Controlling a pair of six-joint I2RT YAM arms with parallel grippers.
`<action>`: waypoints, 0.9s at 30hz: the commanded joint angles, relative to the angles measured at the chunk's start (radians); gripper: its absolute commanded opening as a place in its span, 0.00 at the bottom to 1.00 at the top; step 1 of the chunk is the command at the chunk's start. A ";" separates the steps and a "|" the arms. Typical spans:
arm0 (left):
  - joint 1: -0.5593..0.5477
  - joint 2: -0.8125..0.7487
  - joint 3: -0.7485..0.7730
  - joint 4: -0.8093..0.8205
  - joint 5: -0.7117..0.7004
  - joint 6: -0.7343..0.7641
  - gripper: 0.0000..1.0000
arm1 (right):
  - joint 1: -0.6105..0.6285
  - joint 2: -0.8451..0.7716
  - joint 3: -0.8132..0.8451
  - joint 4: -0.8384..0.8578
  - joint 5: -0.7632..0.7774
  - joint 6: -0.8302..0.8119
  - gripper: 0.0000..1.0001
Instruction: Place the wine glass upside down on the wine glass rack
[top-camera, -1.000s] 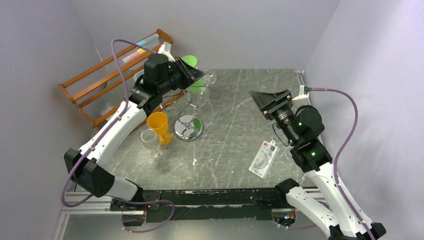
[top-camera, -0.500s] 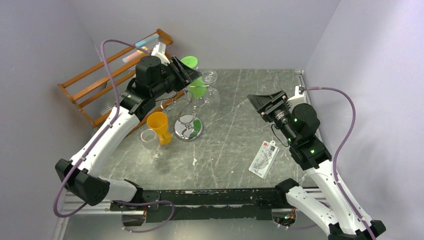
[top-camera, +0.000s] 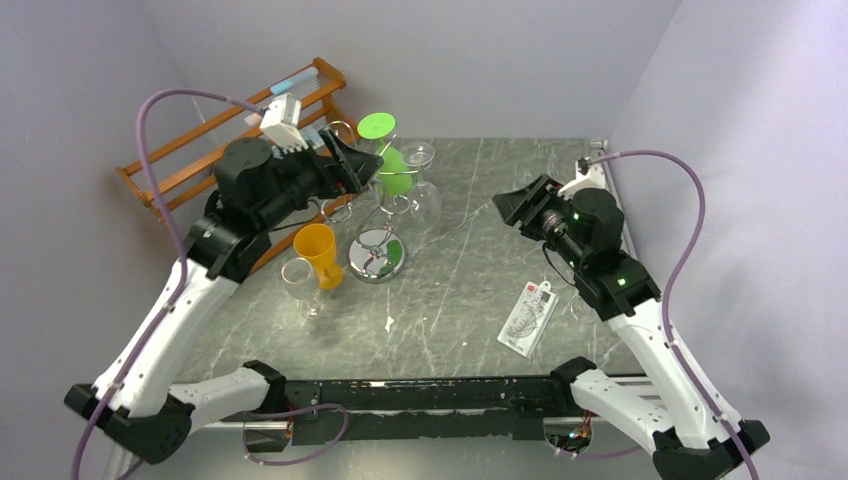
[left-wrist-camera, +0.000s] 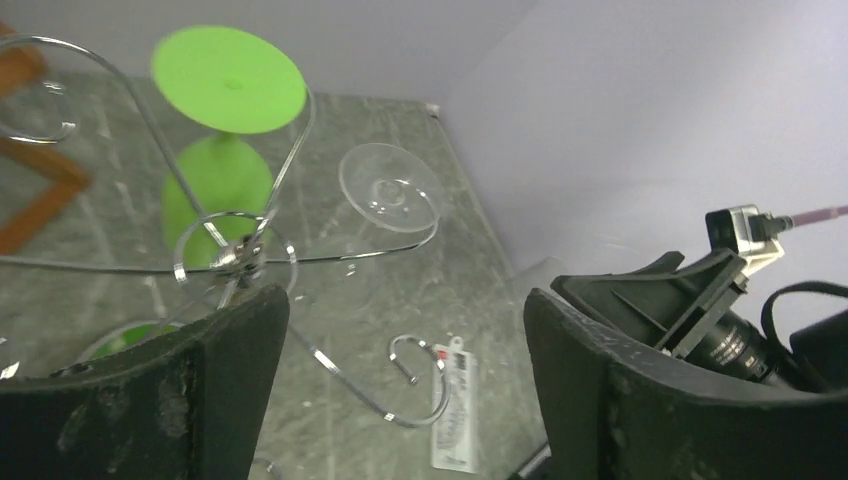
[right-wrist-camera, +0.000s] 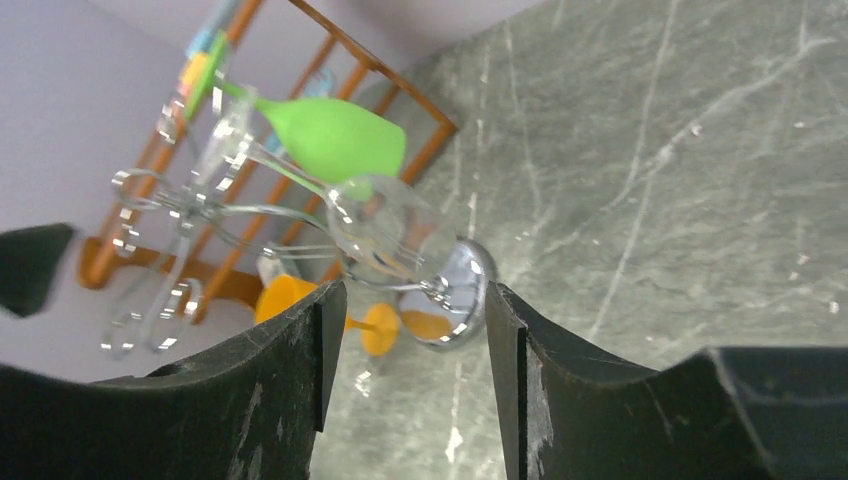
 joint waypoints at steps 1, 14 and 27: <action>0.003 -0.099 -0.011 -0.107 -0.153 0.232 0.94 | 0.004 0.049 0.001 -0.055 -0.033 -0.137 0.57; 0.003 -0.241 0.012 -0.568 -0.372 0.314 0.72 | 0.003 0.125 -0.133 0.165 -0.140 -0.077 0.56; 0.003 -0.290 -0.105 -0.683 -0.395 0.141 0.57 | 0.003 0.196 -0.193 0.232 -0.208 0.005 0.54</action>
